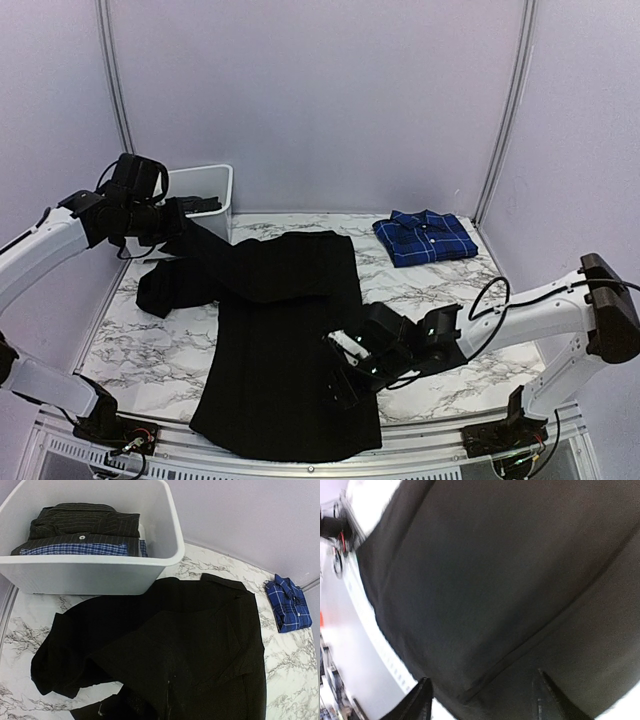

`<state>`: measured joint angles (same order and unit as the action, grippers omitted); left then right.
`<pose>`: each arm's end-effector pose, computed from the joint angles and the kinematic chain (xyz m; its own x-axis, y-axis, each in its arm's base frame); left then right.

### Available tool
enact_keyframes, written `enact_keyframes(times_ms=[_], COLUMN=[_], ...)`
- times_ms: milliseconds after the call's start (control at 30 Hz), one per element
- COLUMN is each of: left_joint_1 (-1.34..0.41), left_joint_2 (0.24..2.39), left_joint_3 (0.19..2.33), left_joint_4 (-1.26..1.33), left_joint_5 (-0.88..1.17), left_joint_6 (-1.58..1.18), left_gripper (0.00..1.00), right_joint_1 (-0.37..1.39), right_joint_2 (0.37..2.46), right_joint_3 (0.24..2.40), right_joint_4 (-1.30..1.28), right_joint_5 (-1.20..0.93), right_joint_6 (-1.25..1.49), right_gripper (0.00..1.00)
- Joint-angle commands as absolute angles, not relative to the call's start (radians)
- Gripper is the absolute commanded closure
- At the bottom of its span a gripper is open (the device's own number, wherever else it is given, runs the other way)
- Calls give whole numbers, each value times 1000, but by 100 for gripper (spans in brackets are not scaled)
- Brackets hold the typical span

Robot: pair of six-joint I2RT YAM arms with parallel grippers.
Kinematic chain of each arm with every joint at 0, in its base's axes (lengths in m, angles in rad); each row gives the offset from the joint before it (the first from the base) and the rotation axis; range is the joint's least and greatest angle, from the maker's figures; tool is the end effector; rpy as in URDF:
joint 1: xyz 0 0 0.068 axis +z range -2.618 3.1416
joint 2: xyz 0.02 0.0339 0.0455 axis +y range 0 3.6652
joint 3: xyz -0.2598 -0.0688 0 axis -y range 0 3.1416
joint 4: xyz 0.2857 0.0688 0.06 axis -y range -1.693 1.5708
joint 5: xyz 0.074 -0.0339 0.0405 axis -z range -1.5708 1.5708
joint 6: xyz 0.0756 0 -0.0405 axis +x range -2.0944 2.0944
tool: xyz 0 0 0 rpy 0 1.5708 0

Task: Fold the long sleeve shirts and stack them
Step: Fold the flattened shirt at the center of the board.

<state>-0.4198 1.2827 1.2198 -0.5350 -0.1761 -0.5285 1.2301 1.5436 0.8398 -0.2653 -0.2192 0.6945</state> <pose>0.3321 -0.1337 0.3210 -0.5796 -0.2850 -0.7635 -0.0269 0.9430 -0.3316 0.1025 0.3384 0.1122 -0.8268 -0.4625 -0.3202 -0.5622 0.6587 0.5000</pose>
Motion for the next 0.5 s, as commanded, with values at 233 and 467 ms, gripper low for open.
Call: enact_keyframes(times_ms=[233, 467], left_joint_1=[-527, -554], left_joint_2=[1363, 1366], left_joint_3=[1290, 1332], left_joint_4=[-444, -439], left_joint_5=[-148, -108], left_joint_6=[-474, -442], left_gripper=[100, 100], right_joint_1=[917, 917], right_joint_2=[1549, 1679], right_joint_3=[982, 943], right_joint_4=[-267, -193], right_joint_5=[-146, -182], right_joint_6=[531, 534], right_gripper=[69, 77])
